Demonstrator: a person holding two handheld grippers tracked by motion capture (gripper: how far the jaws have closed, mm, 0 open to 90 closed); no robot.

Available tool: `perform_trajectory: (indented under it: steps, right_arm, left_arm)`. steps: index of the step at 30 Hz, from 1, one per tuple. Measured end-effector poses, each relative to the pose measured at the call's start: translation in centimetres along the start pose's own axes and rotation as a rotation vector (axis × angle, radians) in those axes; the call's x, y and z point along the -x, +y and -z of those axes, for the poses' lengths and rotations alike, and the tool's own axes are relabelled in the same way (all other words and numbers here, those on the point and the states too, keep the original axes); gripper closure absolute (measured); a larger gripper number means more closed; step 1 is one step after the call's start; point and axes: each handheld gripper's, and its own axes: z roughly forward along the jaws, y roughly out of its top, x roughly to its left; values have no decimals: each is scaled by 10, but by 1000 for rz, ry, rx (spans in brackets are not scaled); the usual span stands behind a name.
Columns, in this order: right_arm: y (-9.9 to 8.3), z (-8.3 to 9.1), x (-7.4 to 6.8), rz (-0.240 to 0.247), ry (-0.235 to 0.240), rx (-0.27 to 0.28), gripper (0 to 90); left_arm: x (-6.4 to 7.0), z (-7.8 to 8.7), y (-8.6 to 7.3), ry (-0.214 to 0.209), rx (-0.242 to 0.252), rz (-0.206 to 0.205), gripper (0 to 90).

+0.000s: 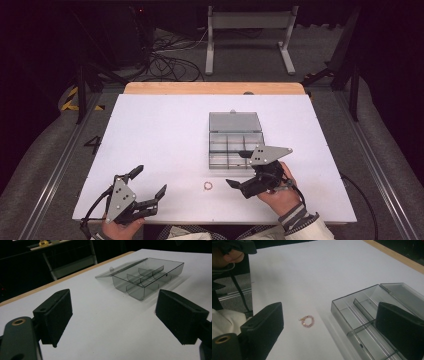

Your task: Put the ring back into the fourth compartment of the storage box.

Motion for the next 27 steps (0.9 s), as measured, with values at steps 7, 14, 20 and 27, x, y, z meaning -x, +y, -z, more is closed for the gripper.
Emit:
perform_trajectory:
  steps: [7, 14, 20, 27]
  right_arm:
    - [6, -13, -2, 2, 16, -9, 84]
    - [11, -24, -3, 4, 32, -14, 84]
    - [15, -35, -3, -5, 50, -18, 84]
    - [17, -43, -2, -19, 68, -18, 84]
  left_arm:
    - [0, 0, 0, -2, 1, -1, 150]
    - [0, 0, 0, -6, 1, 5, 150]
    - [0, 0, 0, -7, 2, 6, 150]
    - [0, 1, 0, -10, 1, -3, 150]
